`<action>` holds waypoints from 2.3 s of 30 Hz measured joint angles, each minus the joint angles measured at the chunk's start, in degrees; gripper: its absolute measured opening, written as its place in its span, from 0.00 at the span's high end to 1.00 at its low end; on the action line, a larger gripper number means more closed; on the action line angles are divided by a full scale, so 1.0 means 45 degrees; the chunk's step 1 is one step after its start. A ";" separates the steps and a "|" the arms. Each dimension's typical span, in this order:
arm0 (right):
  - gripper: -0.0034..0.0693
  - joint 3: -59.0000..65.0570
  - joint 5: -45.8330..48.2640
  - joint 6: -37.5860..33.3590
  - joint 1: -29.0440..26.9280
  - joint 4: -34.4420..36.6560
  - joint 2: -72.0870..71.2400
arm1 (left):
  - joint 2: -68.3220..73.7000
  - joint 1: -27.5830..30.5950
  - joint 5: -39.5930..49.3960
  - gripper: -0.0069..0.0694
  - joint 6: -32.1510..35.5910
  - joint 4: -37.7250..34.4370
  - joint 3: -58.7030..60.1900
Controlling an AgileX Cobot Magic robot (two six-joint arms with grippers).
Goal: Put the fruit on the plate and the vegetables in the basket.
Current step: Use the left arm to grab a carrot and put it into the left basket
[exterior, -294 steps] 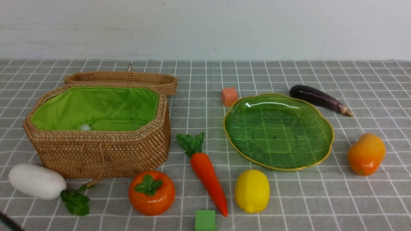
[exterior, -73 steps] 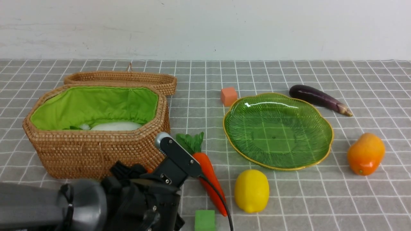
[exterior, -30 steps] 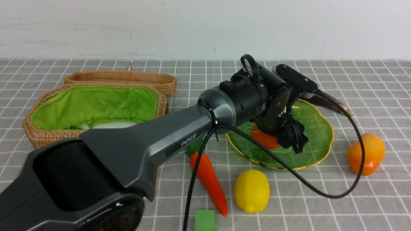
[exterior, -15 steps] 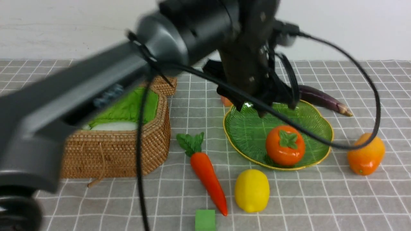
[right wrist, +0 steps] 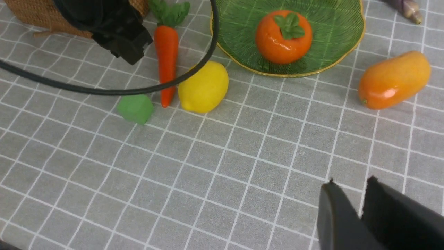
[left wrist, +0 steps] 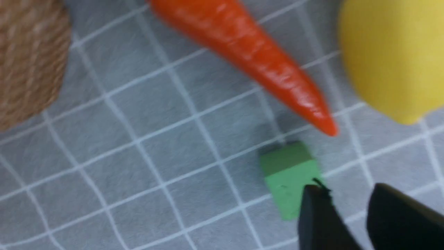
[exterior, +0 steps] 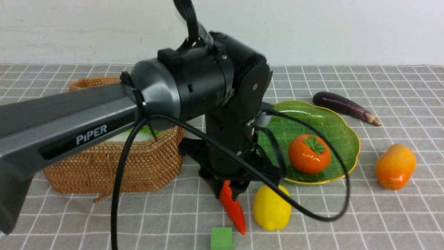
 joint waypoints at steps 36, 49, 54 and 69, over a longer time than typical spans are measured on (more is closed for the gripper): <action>0.76 0.0003 -0.0194 -0.0094 0.0000 0.0337 0.0000 | 0.1931 0.0971 -0.2440 0.56 -0.1784 0.0484 0.0186; 0.76 0.0003 -0.1598 -0.0464 0.0000 0.0440 0.0000 | -0.4239 0.1797 0.0148 0.56 0.8400 0.1950 0.0186; 0.76 0.0003 -0.1837 -0.1279 0.0000 0.0791 0.0000 | -0.4278 0.4596 0.0195 0.56 1.5170 0.2146 0.0186; 0.76 0.0003 -0.1840 -0.1378 0.0000 0.0988 0.0011 | -0.2406 0.6145 -0.0876 0.14 1.6602 0.2169 0.0186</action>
